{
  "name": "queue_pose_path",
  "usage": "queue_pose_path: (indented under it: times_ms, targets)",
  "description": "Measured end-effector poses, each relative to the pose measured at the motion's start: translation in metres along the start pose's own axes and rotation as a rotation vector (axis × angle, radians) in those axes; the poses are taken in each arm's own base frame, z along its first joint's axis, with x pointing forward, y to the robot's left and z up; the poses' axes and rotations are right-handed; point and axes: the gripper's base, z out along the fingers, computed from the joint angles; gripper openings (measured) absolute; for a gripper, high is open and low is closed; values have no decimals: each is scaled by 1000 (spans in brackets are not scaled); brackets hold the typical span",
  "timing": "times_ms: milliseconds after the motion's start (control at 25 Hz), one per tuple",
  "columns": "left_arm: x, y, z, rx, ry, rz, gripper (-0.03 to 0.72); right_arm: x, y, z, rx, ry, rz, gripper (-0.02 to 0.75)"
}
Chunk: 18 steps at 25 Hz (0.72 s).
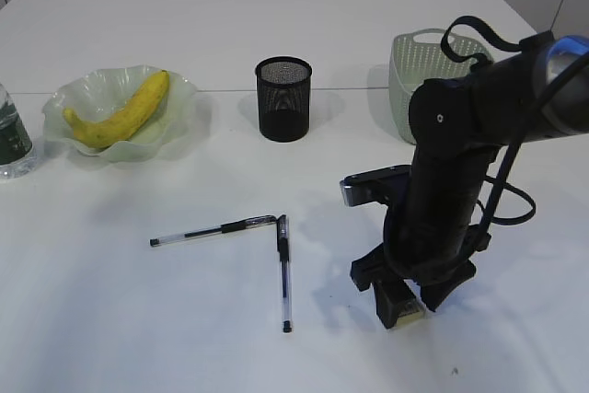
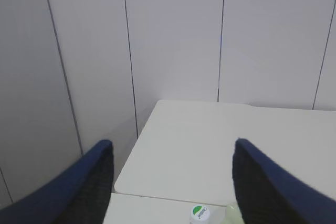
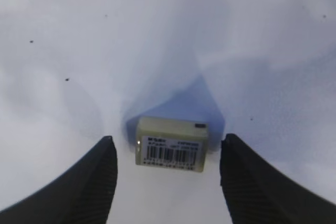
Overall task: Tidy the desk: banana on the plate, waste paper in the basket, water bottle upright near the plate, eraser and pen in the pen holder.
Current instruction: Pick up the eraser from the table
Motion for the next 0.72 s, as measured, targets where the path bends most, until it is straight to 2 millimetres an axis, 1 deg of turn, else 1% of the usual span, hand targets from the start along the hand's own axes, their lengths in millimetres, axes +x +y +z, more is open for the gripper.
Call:
queue_pose_path:
  times_ms: [720]
  targets:
    - [0, 0, 0, 0, 0, -2, 485, 1, 0, 0, -4, 11, 0, 463]
